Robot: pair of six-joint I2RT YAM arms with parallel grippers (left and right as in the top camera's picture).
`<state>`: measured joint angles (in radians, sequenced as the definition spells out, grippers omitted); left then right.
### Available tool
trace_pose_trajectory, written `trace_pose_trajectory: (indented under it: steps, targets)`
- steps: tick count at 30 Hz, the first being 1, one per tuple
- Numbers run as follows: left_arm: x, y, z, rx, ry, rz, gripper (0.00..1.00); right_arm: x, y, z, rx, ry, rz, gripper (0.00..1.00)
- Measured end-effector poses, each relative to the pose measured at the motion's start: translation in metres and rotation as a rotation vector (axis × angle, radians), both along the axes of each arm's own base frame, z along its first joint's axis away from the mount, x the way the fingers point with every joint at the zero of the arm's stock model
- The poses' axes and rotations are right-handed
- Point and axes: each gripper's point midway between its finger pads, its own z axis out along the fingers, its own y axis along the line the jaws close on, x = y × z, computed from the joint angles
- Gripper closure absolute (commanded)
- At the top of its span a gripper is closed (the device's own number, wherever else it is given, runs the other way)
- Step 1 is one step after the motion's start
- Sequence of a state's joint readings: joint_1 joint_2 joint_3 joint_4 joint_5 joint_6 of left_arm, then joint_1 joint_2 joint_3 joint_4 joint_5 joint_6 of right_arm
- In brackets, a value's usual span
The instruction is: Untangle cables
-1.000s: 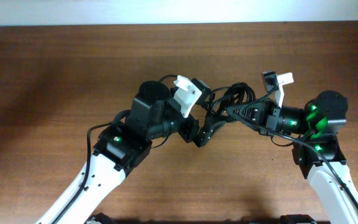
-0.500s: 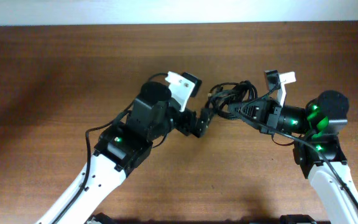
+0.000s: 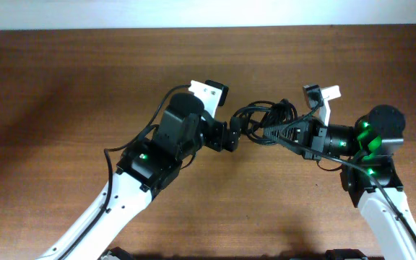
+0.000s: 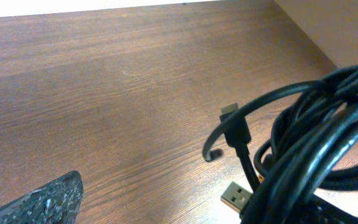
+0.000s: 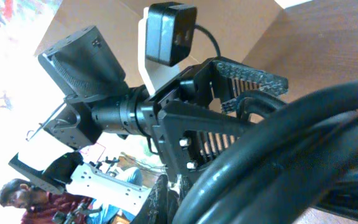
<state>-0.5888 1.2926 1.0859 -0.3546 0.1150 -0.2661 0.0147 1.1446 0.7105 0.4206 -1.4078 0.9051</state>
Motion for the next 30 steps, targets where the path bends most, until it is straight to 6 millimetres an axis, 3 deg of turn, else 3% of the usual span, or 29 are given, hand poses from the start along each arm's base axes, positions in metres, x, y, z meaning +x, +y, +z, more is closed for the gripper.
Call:
trace_pose_trajectory:
  steps: [7,16,25,30]
  targets:
    - [0.001,0.0,-0.002,0.004,0.005,0.003,0.05,-0.002,0.0,0.002,0.0,-0.017,0.01,0.96]
    - [0.011,-0.001,-0.034,0.059,0.07,0.029,0.06,-0.003,0.001,0.001,0.001,-0.012,0.017,0.96]
    - [0.02,0.002,-0.027,0.059,0.028,0.064,0.12,-0.003,0.001,0.001,0.001,-0.014,0.017,0.96]
    - [0.03,0.006,-0.018,0.061,-0.026,0.114,0.06,-0.003,0.001,0.002,0.001,-0.016,0.017,0.96]
